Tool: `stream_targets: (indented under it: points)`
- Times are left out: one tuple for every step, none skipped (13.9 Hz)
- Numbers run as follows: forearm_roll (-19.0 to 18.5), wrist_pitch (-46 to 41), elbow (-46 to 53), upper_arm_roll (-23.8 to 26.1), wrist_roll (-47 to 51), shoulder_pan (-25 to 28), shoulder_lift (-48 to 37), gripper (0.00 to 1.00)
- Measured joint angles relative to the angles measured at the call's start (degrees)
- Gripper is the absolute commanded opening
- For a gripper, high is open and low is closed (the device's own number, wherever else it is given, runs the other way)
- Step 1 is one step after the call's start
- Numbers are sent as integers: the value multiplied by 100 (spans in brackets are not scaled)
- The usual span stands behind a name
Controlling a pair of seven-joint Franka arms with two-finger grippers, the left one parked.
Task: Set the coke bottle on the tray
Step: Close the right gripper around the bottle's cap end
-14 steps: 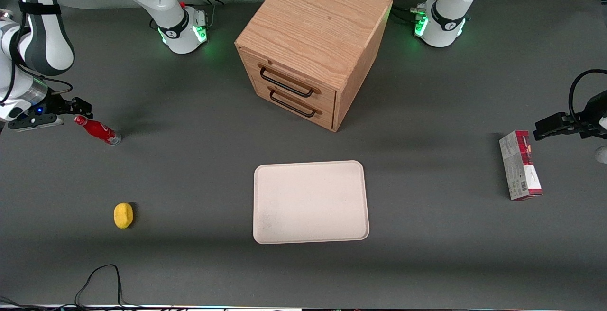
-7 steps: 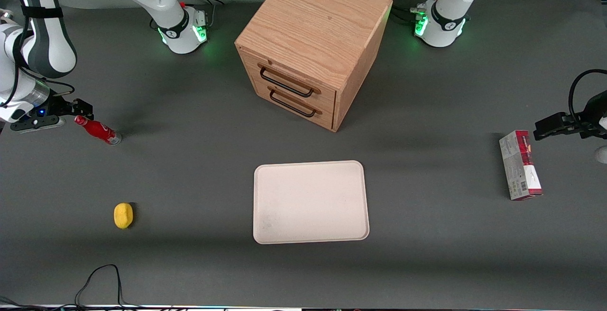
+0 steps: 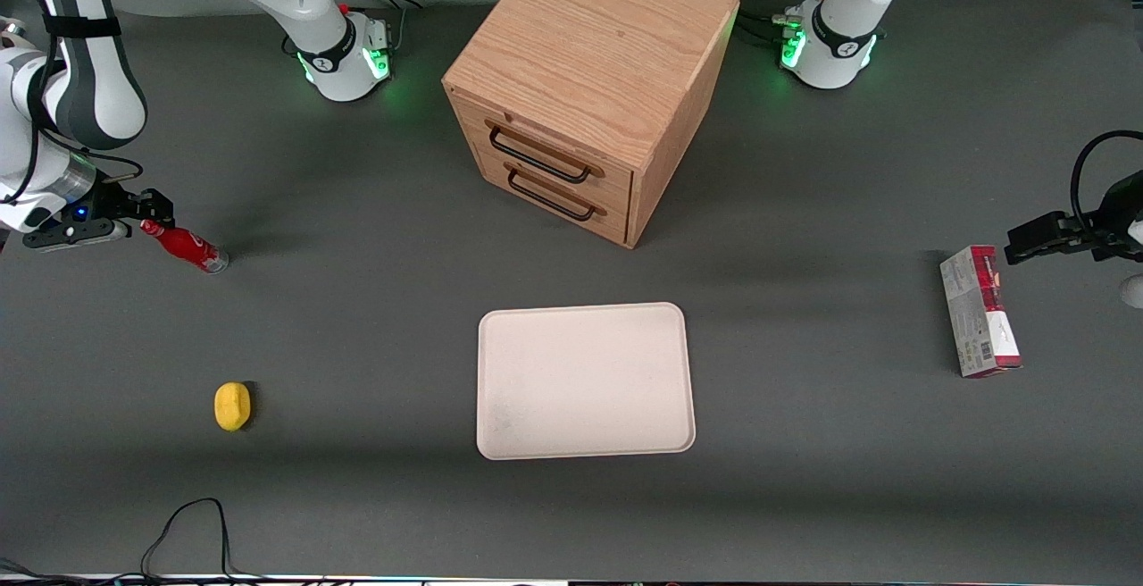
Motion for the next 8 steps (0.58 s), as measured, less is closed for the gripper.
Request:
stream_targets:
  points:
    - [4,-3,0,0,0,2,0,27]
    - [6,-4,0,0,0,11,0,17]
    - [24,-11,2,1,0,30,0,11]
    - [24,-12,5,2,0,43,1,5]
    - [28,-26,8,2,0,44,1,0]
    - [63,-93,27,5,0,50,1,0]
    - [120,-267,85,17,0,81,1,0]
    - [178,-542,214,34,0,138,1,0]
